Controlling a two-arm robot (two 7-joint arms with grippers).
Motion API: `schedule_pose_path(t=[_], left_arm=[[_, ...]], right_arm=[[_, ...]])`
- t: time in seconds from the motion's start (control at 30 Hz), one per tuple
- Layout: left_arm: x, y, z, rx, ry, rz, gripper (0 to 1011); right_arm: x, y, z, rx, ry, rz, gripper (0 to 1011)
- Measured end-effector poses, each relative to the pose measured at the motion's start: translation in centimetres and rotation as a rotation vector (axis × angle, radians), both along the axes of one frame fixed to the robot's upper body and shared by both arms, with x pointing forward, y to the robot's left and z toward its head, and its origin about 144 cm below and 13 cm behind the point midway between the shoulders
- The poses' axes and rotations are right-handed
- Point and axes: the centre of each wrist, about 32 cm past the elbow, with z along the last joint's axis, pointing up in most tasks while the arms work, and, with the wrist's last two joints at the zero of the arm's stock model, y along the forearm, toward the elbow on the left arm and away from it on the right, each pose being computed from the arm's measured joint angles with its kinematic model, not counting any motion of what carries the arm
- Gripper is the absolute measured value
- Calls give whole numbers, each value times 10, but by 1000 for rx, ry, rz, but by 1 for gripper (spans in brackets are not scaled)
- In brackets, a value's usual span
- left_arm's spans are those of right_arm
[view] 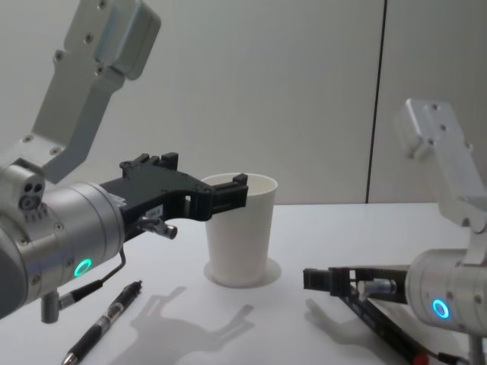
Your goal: Place the pen into the pen holder.
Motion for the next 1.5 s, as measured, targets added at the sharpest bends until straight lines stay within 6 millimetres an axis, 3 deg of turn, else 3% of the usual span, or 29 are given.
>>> schedule_pose_path(t=[0.77, 1.27, 1.5], left_arm=[[0, 0, 0, 0, 0, 0, 1000], [0, 0, 0, 0, 0, 0, 1000], [0, 0, 0, 0, 0, 0, 999]], right_arm=[[14, 16, 3, -72, 97, -58, 199], [13, 21, 3, -94, 65, -55, 184], [9, 20, 8, -97, -34, -45, 184]])
